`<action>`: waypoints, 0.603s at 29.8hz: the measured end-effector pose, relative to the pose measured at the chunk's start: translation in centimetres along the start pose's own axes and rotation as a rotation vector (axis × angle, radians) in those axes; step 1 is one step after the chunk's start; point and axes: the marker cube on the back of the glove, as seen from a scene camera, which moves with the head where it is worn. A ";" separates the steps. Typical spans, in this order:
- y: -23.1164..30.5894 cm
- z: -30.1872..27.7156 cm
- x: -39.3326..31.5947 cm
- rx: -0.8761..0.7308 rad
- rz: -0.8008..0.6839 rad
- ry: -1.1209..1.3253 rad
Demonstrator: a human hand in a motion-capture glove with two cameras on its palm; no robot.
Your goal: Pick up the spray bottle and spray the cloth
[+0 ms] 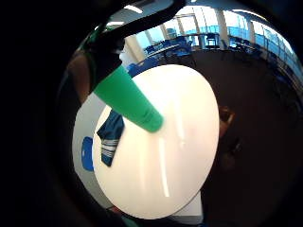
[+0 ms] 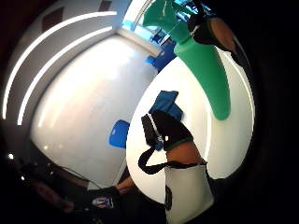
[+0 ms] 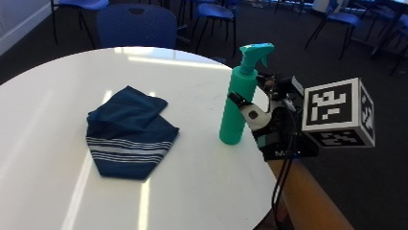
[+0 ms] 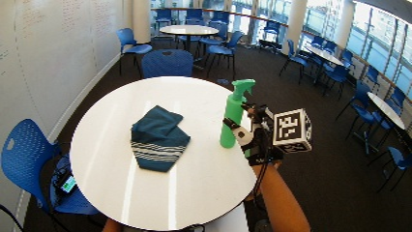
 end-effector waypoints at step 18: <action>-4.5 4.1 -0.1 -0.044 0.279 -0.205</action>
